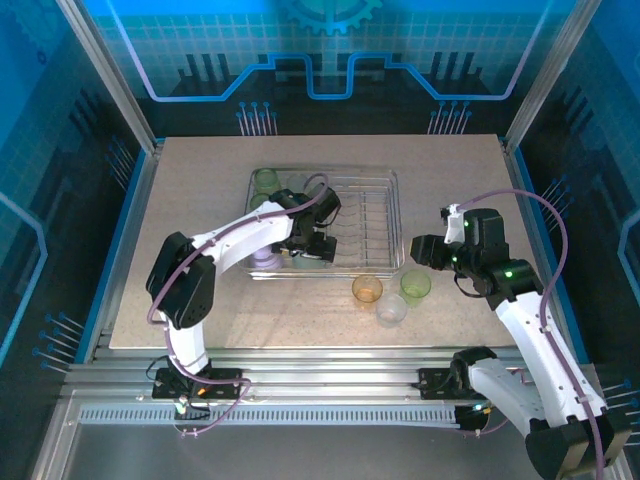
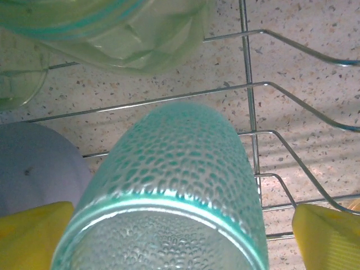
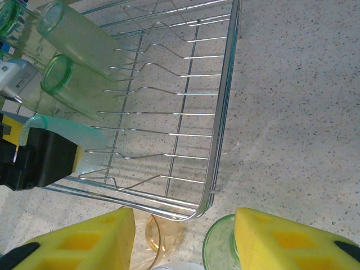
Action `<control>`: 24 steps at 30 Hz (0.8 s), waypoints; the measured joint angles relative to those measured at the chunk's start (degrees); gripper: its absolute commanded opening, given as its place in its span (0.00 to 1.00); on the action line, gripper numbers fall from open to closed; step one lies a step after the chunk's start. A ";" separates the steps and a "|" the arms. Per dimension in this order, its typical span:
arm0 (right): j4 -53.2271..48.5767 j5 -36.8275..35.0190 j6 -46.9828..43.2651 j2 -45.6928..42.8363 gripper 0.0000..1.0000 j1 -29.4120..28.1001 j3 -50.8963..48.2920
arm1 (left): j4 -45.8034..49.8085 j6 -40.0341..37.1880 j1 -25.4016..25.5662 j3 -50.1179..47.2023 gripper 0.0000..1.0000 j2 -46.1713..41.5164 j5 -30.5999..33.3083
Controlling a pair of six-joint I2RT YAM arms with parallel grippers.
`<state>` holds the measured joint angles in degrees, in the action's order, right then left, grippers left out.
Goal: Load the cups into the dish rack
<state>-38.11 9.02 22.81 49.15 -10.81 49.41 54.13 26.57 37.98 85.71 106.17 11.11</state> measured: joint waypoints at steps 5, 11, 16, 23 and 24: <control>0.00 -0.02 0.00 0.00 0.50 0.00 0.00 | 0.00 0.00 0.00 0.00 0.99 0.04 0.00; 0.00 -0.02 0.00 0.00 0.50 0.00 0.00 | -0.07 0.00 0.00 -0.11 0.99 -0.20 -0.02; 0.00 0.00 0.00 0.00 0.50 0.02 0.00 | -0.68 0.00 0.07 -0.79 0.99 -2.38 -0.28; 0.00 0.00 0.00 0.00 0.50 0.02 0.00 | -3.50 -0.04 0.92 -1.81 0.99 -7.80 -0.42; 0.00 0.00 0.00 0.00 0.50 0.02 0.00 | -3.98 -0.11 1.25 -1.95 0.99 -8.66 -0.42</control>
<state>-38.11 9.02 22.81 49.15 -10.79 49.41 50.15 26.46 39.22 83.77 97.51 10.70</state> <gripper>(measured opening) 0.500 0.992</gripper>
